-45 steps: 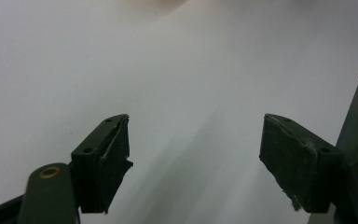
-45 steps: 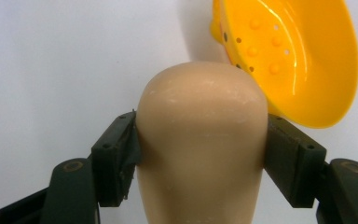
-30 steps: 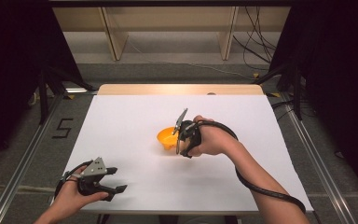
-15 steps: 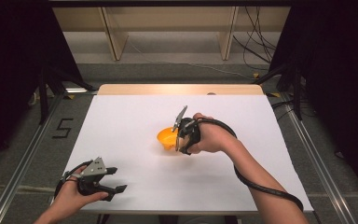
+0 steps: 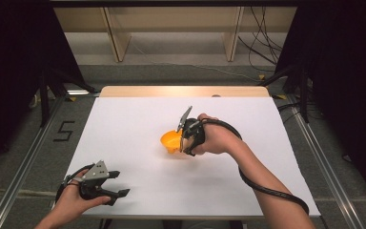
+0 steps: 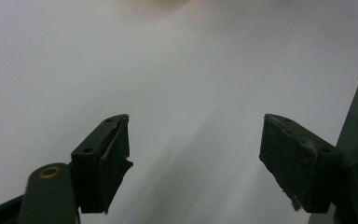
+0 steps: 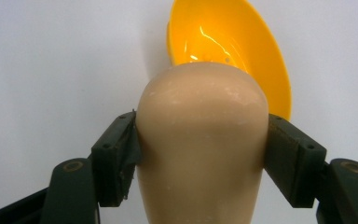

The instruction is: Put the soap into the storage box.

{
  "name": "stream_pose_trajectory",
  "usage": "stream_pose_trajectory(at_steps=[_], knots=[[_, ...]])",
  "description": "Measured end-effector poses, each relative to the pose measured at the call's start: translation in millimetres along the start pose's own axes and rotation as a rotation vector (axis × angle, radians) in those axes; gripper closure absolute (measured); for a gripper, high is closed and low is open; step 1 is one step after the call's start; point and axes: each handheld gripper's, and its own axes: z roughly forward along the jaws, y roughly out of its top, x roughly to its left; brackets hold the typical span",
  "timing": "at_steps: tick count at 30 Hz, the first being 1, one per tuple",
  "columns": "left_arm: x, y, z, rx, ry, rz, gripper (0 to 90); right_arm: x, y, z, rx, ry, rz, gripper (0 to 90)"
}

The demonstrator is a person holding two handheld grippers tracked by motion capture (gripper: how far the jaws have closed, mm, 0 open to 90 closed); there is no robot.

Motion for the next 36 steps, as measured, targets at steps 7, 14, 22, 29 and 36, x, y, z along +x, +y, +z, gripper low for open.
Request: stream_pose_trajectory(at_steps=[7,14,22,29,36], knots=[[-0.8,-0.1,0.7,-0.012,0.0,-0.013,23.9,-3.3,1.0,-1.6,0.006,-0.015,0.009,33.3],[-1.2,-0.1,0.9,-0.016,-0.005,-0.018,23.9,-7.9,2.5,-0.9,-0.021,-0.001,-0.011,33.4],[-0.7,0.0,0.5,-0.015,0.001,-0.015,23.9,-11.1,6.3,-0.9,-0.036,-0.018,-0.027,33.4],[-0.9,-0.1,0.6,-0.018,-0.001,-0.018,23.9,-12.9,9.1,0.2,-0.045,-0.035,-0.027,33.4],[0.6,0.3,0.0,-0.018,0.001,0.007,23.9,-13.0,13.1,-0.6,-0.038,-0.055,-0.005,33.3]])
